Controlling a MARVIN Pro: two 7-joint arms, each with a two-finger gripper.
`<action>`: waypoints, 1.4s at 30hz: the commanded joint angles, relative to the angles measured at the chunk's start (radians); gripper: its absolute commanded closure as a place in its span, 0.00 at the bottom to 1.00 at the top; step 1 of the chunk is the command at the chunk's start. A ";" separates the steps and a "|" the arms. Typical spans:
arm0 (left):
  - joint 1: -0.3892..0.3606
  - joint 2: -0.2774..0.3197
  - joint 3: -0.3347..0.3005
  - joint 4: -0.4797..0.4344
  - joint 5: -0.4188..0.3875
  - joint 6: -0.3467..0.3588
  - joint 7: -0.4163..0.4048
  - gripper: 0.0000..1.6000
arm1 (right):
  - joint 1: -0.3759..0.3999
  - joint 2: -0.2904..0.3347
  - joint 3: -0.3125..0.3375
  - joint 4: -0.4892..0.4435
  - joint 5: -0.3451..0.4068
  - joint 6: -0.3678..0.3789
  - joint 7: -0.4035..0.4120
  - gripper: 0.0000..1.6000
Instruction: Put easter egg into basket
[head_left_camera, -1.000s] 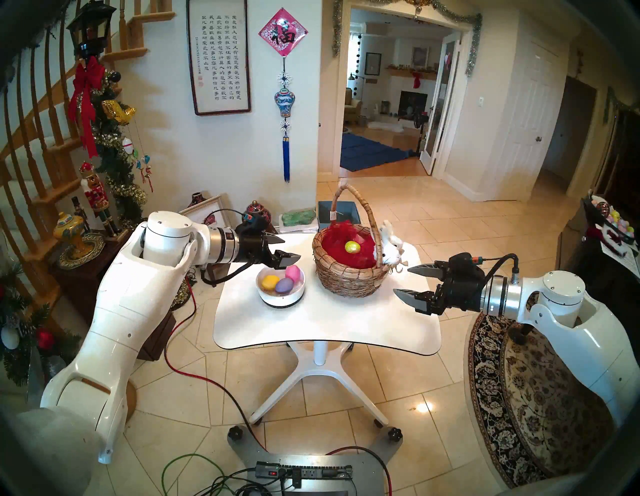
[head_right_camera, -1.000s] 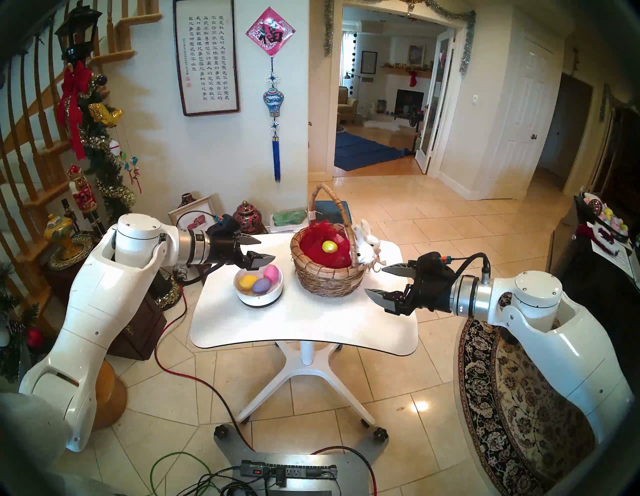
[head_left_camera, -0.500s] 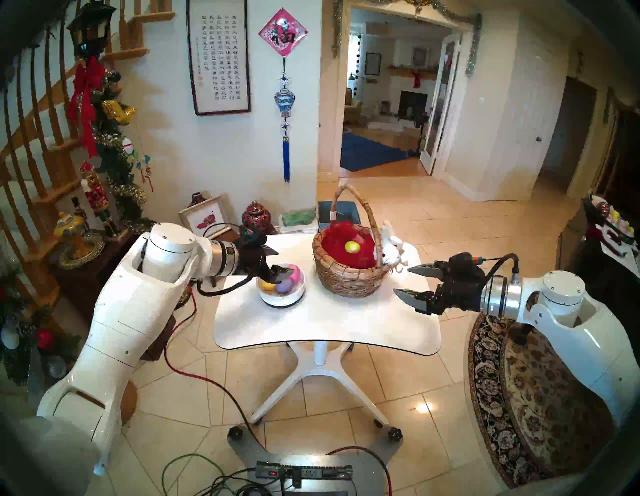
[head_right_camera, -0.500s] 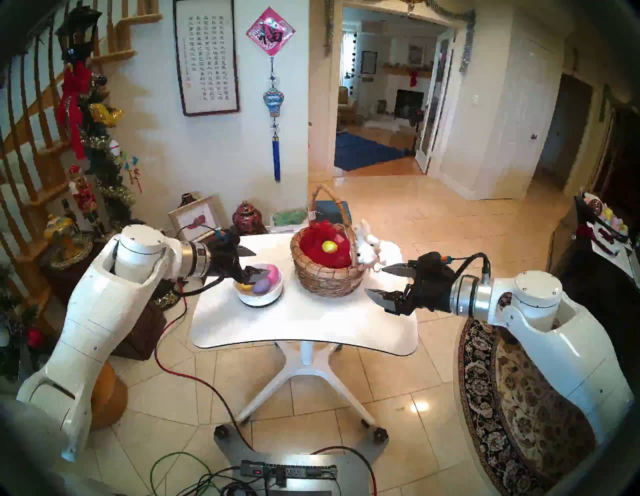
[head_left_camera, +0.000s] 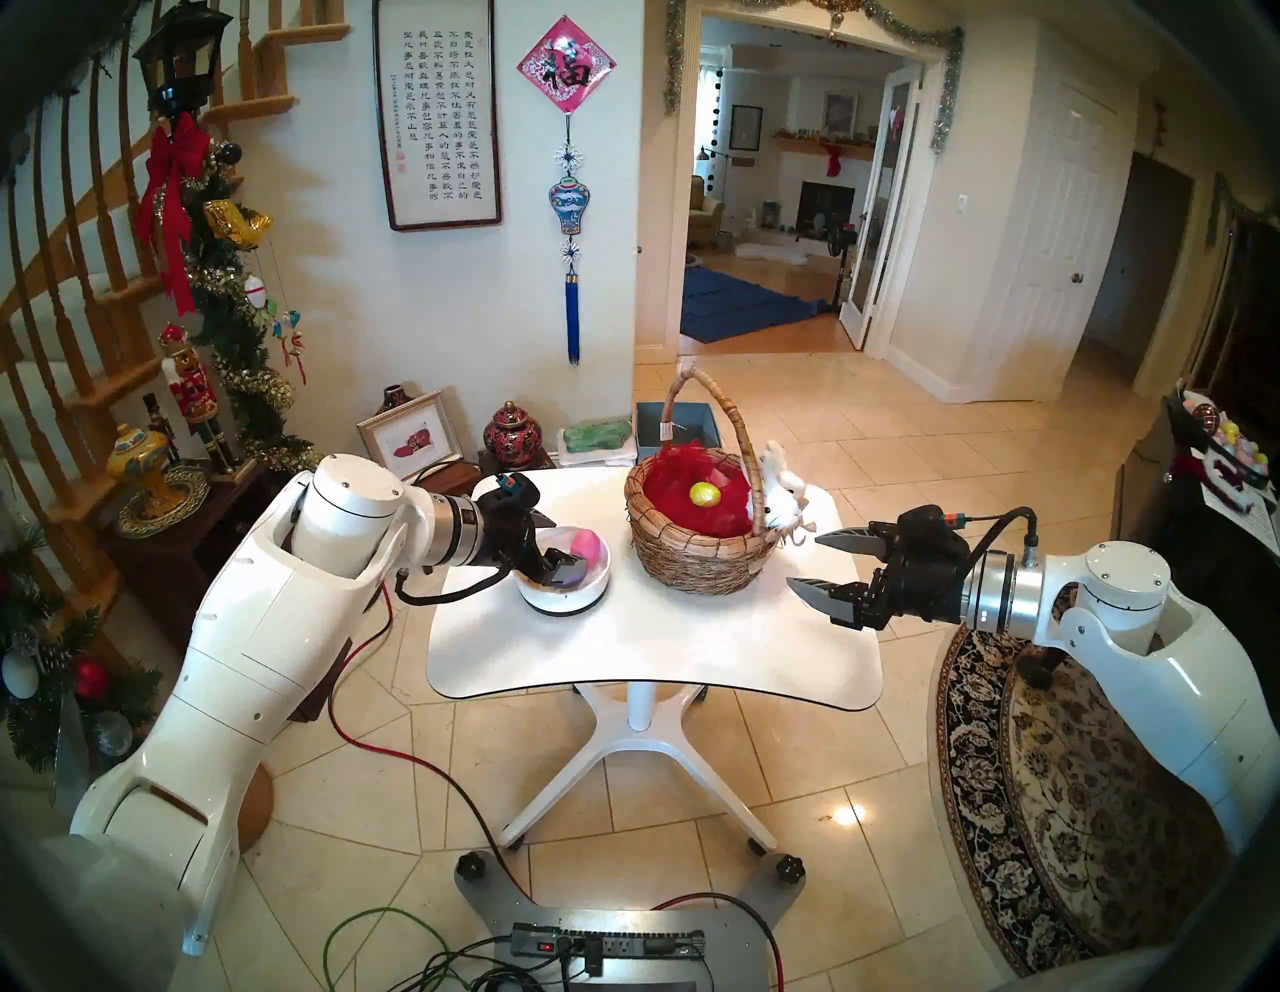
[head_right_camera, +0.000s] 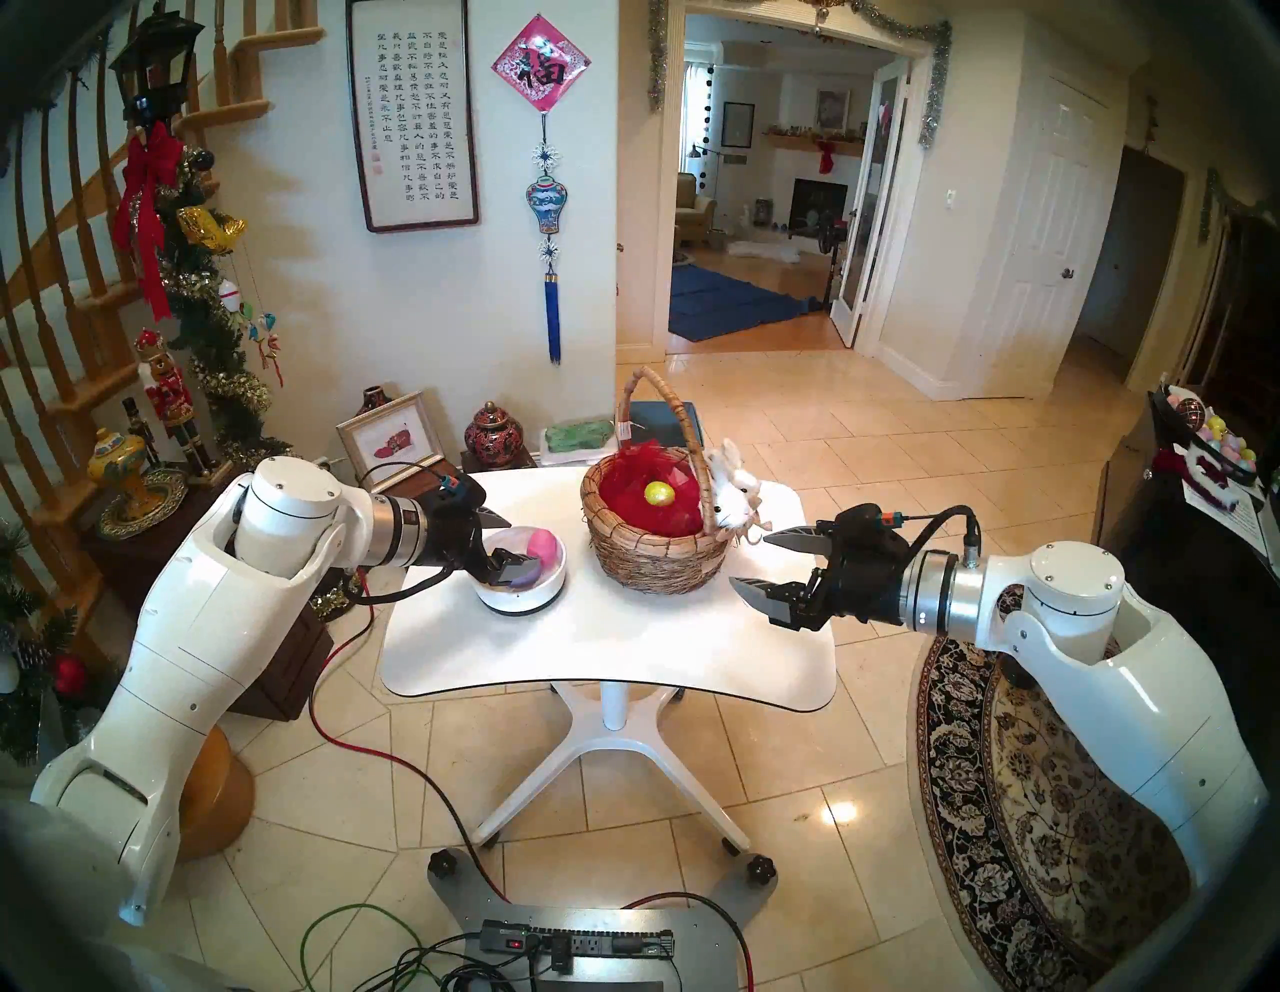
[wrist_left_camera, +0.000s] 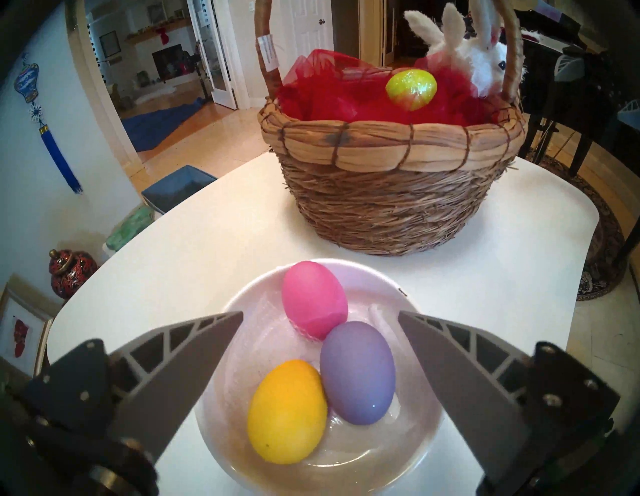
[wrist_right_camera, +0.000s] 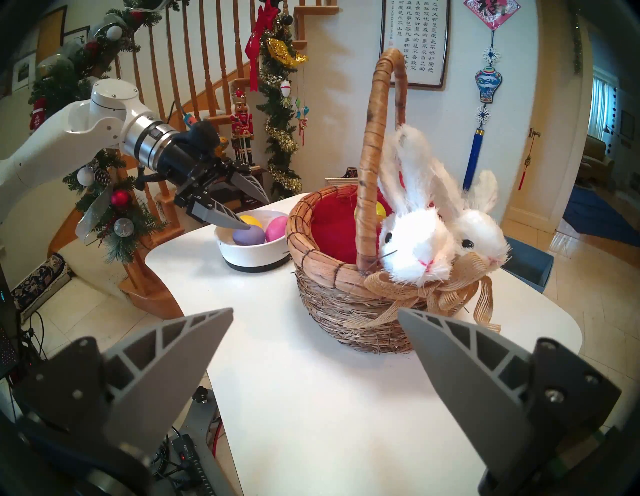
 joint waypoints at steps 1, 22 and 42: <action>-0.007 -0.008 0.000 -0.008 -0.007 -0.009 -0.006 0.00 | 0.001 0.002 0.009 -0.001 0.002 -0.002 -0.001 0.00; 0.016 -0.011 0.025 -0.030 0.036 -0.061 0.029 0.00 | 0.001 0.002 0.009 -0.001 0.002 -0.002 -0.001 0.00; -0.026 -0.050 0.048 0.037 0.058 -0.050 0.044 0.00 | 0.001 0.002 0.009 -0.001 0.002 -0.002 -0.001 0.00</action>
